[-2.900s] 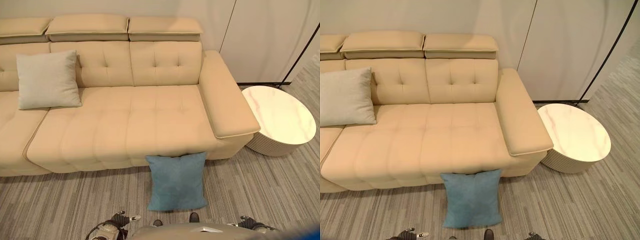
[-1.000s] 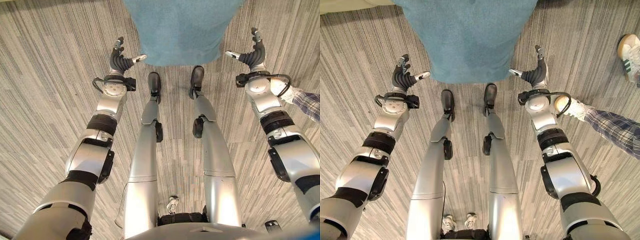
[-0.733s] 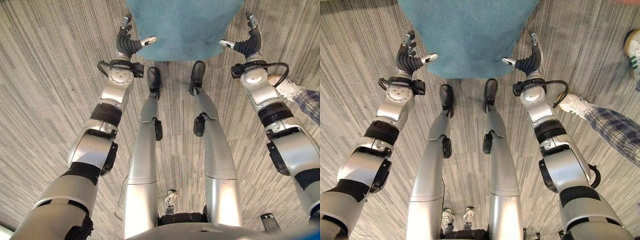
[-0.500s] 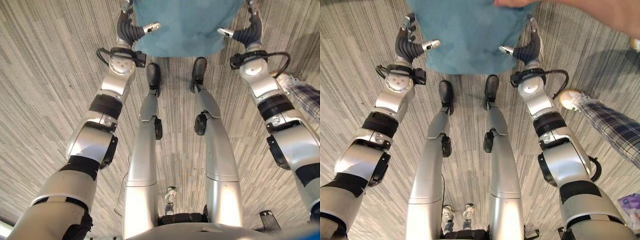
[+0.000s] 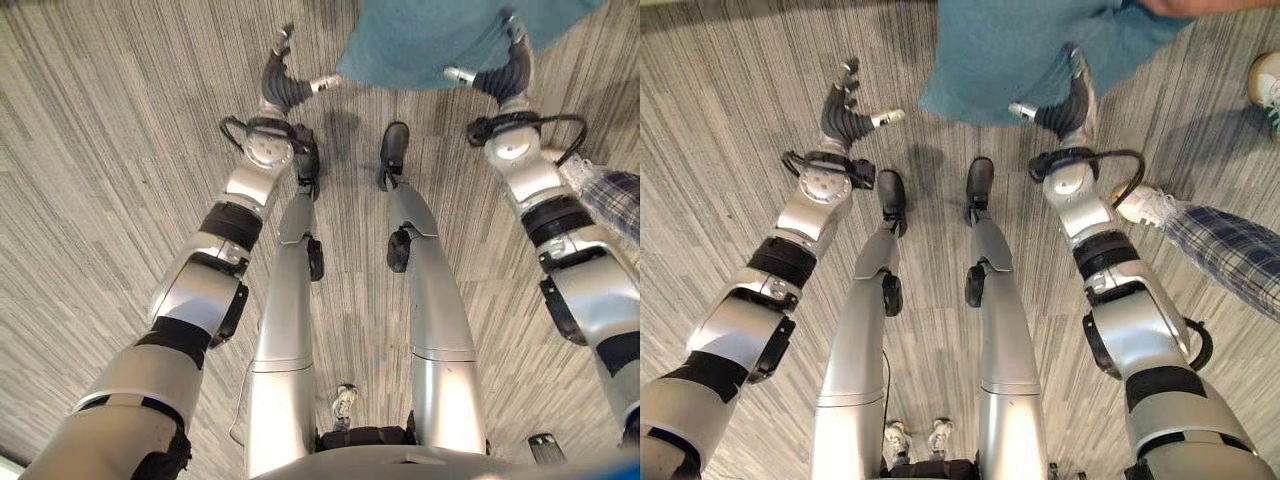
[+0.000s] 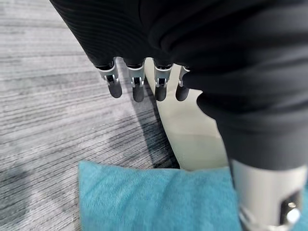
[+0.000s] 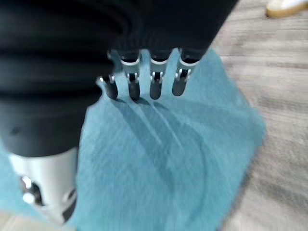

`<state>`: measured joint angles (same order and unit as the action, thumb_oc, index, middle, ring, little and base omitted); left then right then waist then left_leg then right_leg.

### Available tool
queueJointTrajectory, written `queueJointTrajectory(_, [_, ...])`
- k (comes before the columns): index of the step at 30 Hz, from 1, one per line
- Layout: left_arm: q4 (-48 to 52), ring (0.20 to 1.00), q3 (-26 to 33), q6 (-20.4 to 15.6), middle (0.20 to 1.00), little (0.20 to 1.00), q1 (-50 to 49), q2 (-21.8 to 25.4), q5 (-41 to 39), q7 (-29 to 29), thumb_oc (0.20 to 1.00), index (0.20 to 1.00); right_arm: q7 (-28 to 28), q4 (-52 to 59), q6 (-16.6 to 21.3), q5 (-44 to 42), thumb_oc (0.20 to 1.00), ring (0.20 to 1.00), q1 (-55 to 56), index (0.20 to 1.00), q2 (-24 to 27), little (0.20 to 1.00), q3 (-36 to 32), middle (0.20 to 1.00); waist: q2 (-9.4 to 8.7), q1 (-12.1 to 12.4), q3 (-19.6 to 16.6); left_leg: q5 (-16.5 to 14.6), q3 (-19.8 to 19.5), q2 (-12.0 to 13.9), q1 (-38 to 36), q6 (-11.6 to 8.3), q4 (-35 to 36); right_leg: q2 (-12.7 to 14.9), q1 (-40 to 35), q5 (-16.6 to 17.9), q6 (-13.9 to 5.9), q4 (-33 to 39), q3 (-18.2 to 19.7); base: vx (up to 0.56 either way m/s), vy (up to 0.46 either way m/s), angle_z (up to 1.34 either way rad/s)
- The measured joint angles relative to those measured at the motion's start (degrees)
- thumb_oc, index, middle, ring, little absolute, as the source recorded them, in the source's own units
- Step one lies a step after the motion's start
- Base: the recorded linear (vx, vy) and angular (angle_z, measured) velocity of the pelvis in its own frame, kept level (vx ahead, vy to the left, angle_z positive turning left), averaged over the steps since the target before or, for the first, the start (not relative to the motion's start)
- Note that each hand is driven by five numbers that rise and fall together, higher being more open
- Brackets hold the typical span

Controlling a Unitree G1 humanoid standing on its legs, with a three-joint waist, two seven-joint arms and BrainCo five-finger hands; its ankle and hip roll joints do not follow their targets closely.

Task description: Pick up all the scattered cushions and arrange them neatly on the sofa.

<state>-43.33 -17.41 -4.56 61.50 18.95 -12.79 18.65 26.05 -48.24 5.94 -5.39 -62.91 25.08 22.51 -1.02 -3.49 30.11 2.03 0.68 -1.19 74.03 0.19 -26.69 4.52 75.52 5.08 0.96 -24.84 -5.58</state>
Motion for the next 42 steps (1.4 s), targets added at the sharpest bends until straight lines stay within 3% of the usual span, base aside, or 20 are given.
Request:
queueJointTrajectory(5, [0.64,1.000,0.18,0.36,1.000,1.000,-0.95,-0.20,0.02,0.00,1.000,1.000,-0.61,0.03,0.05,0.00,1.000,1.000,0.16,1.000,-1.00,1.000,0.37,1.000,0.00,0.13,0.01,0.68,-0.04,0.02,-1.02,0.40,0.69,-0.08,-1.07,0.69,0.59,0.91,-0.05,-0.02,-0.011,0.00])
queueJointTrajectory(11, [2.04,1.000,2.33,0.51,1.000,1.000,-7.67,-0.90,0.02,-0.54,1.000,1.000,-1.47,1.42,0.06,0.01,1.000,1.000,7.36,1.000,-2.39,1.000,-2.14,1.000,-0.05,-0.27,-0.04,1.73,-0.13,-0.30,-10.29,0.04,5.76,0.07,-9.99,1.22,-0.07,4.91,-0.26,-0.02,-0.014,0.02])
queueJointTrajectory(15, [2.82,1.000,3.76,0.76,1.000,1.000,-13.90,-1.24,0.09,-1.44,1.000,1.000,-2.87,2.50,0.05,0.02,1.000,1.000,13.95,1.000,-2.49,1.000,-5.10,1.000,-0.10,-0.48,-0.01,3.10,-0.21,-0.47,-18.25,0.37,10.58,-0.05,-17.69,2.37,0.03,9.06,-0.45,-0.01,-0.004,0.00])
queueJointTrajectory(18, [4.05,1.000,5.22,1.17,1.000,1.000,-21.19,-1.54,0.12,-2.93,1.000,1.000,-3.94,1.92,0.10,0.02,1.000,1.000,21.95,1.000,-2.45,1.000,-7.14,1.000,-0.32,-0.24,-2.13,3.31,-0.53,-0.61,-24.71,0.37,13.80,-0.13,-23.74,2.26,-0.13,11.09,-0.74,-0.05,-0.029,0.03])
queueJointTrajectory(20, [4.12,1.000,7.64,1.66,1.000,1.000,-27.58,-2.45,0.02,-4.41,1.000,1.000,-5.76,-0.82,-0.28,0.00,1.000,1.000,26.99,1.000,-2.61,1.000,-7.94,1.000,-0.43,-0.21,-0.95,3.61,-0.96,-0.59,-31.98,0.61,15.50,-0.03,-30.76,2.19,-0.06,12.03,-1.07,-0.01,-0.014,0.08])
queueJointTrajectory(21, [3.63,1.000,8.09,1.50,1.000,1.000,-33.59,-2.91,0.02,-4.97,1.000,1.000,-6.30,-1.76,-0.51,0.00,1.000,1.000,33.11,1.000,-3.18,1.000,-8.81,1.000,-0.76,0.14,-2.42,3.59,-1.32,-0.53,-37.63,0.58,17.70,-0.33,-36.53,2.00,-0.27,14.34,-1.15,0.02,-0.003,0.06])
queueJointTrajectory(23, [2.49,1.000,8.05,1.40,1.000,1.000,-37.82,-2.19,0.02,-5.51,1.000,1.000,-7.15,-3.85,-0.41,-0.02,1.000,1.000,36.85,1.000,-4.58,1.000,-10.07,1.000,-1.25,0.35,-5.08,3.29,-1.28,-0.54,-39.64,0.00,19.06,-0.27,-38.19,0.99,-0.86,14.88,-0.99,0.04,-0.009,0.02])
queueJointTrajectory(25, [-1.66,1.000,8.65,2.05,1.000,1.000,-41.09,-2.84,-0.01,-6.87,1.000,1.000,-8.47,-7.47,-1.38,-0.06,1.000,1.000,40.95,1.000,-6.57,1.000,-11.56,1.000,-1.28,0.96,-5.59,3.30,-1.25,-0.49,-45.24,-0.01,20.67,-0.45,-43.92,1.16,-1.09,16.86,-1.10,0.05,0.002,0.00])
queueJointTrajectory(27, [-2.97,1.000,8.83,1.42,1.000,1.000,-43.75,-2.32,0.05,-7.65,1.000,1.000,-9.63,-7.84,-1.16,-0.03,1.000,1.000,44.08,1.000,-7.54,1.000,-11.77,1.000,-1.27,1.33,-6.81,3.21,-1.25,-0.55,-46.18,0.08,21.12,-0.29,-44.87,1.06,-1.04,17.25,-1.12,0.06,0.032,-0.01])
queueJointTrajectory(29, [-6.03,1.000,10.07,1.70,1.000,1.000,-46.99,-3.75,0.09,-8.74,1.000,1.000,-11.02,-11.34,-1.47,0.02,1.000,1.000,46.51,1.000,-10.36,1.000,-12.98,1.000,-1.16,1.30,-7.27,4.00,-1.22,-0.64,-51.99,0.07,24.14,-0.39,-50.74,2.26,-1.78,20.63,-1.25,0.05,0.050,-0.03])
queueJointTrajectory(30, [-8.91,1.000,10.72,1.76,1.000,1.000,-48.75,-5.44,0.10,-9.67,1.000,1.000,-12.14,-13.85,-1.97,0.02,1.000,1.000,48.34,1.000,-11.66,1.000,-12.98,1.000,-0.90,1.42,-9.37,4.01,-1.11,-0.63,-55.62,0.05,26.37,-0.45,-54.41,2.44,-2.04,23.09,-1.31,0.12,0.041,-0.03])
queueJointTrajectory(38, [-18.73,1.000,11.68,1.61,1.000,1.000,-55.62,-6.86,2.71,-11.48,1.000,1.000,-14.78,-20.09,-2.59,2.40,1.000,1.000,53.93,1.000,-11.69,1.000,-13.93,1.000,0.44,1.68,-19.04,3.81,0.80,-0.78,-65.10,0.56,31.79,-0.83,-62.90,3.24,-2.69,28.34,-0.07,0.15,0.092,-0.15])
queueJointTrajectory(42, [-24.37,1.000,13.45,1.72,1.000,1.000,-56.73,-7.40,3.55,-12.35,1.000,1.000,-15.99,-21.48,-2.78,4.54,1.000,1.000,54.45,1.000,-11.81,1.000,-14.12,1.000,-0.29,2.33,-22.12,2.13,3.62,-0.76,-68.89,1.52,31.99,-1.31,-65.15,2.89,-3.29,28.47,2.74,0.06,0.077,-0.36])
